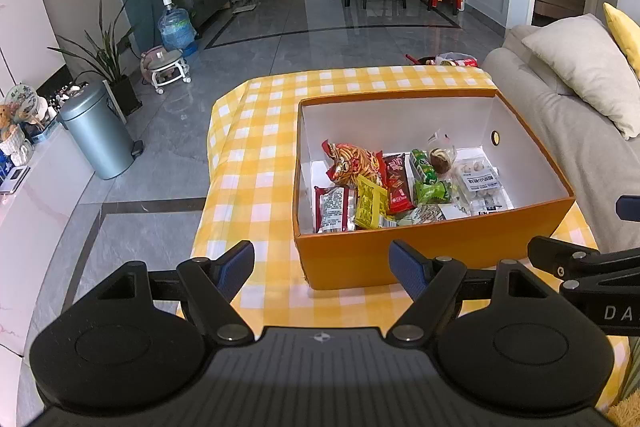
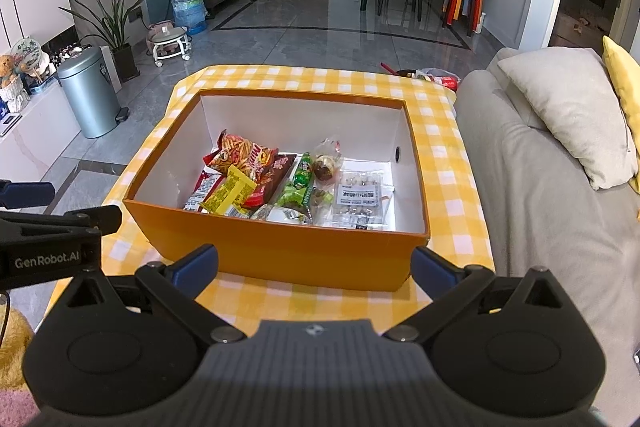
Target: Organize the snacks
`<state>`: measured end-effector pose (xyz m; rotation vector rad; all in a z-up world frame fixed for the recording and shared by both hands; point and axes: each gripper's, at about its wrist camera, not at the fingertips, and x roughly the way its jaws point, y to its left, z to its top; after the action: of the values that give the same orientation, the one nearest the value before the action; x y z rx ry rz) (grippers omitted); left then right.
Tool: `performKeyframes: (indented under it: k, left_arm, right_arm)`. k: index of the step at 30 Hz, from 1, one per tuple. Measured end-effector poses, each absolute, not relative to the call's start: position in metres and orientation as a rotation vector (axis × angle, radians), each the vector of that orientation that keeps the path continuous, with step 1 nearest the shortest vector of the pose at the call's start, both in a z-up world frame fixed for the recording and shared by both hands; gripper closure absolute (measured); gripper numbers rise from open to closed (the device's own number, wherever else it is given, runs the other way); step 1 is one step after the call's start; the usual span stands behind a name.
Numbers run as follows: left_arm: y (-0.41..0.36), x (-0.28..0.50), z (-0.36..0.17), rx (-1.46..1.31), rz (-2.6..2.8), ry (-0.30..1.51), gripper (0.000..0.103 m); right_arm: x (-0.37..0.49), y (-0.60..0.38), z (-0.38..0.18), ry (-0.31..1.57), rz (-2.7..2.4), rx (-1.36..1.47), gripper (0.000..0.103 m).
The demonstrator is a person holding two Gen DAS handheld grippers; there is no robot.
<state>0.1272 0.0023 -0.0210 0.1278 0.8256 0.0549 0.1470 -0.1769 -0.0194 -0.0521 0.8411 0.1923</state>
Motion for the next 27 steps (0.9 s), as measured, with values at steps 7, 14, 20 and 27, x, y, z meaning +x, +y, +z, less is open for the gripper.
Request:
performKeyframes:
  k: [7, 14, 20, 27]
  left_arm:
    - [0.0029, 0.1268, -0.0211, 0.127, 0.056, 0.826, 0.013]
    - [0.0034, 0.1267, -0.0207, 0.127, 0.056, 0.826, 0.013]
    - [0.0035, 0.1242, -0.0208, 0.129, 0.065, 0.823, 0.013]
    - [0.0030, 0.1228, -0.0207, 0.134, 0.064, 0.823, 0.013]
  right_arm:
    - [0.1447, -0.1737, -0.0219, 0.844, 0.189, -0.057, 0.004]
    - [0.1447, -0.1736, -0.0213, 0.842, 0.190, -0.058, 0.004]
    - [0.1445, -0.1735, -0.0204, 0.840, 0.188, -0.059, 0.004]
    - [0.1448, -0.1738, -0.0198, 0.839, 0.187, -0.058, 0.004]
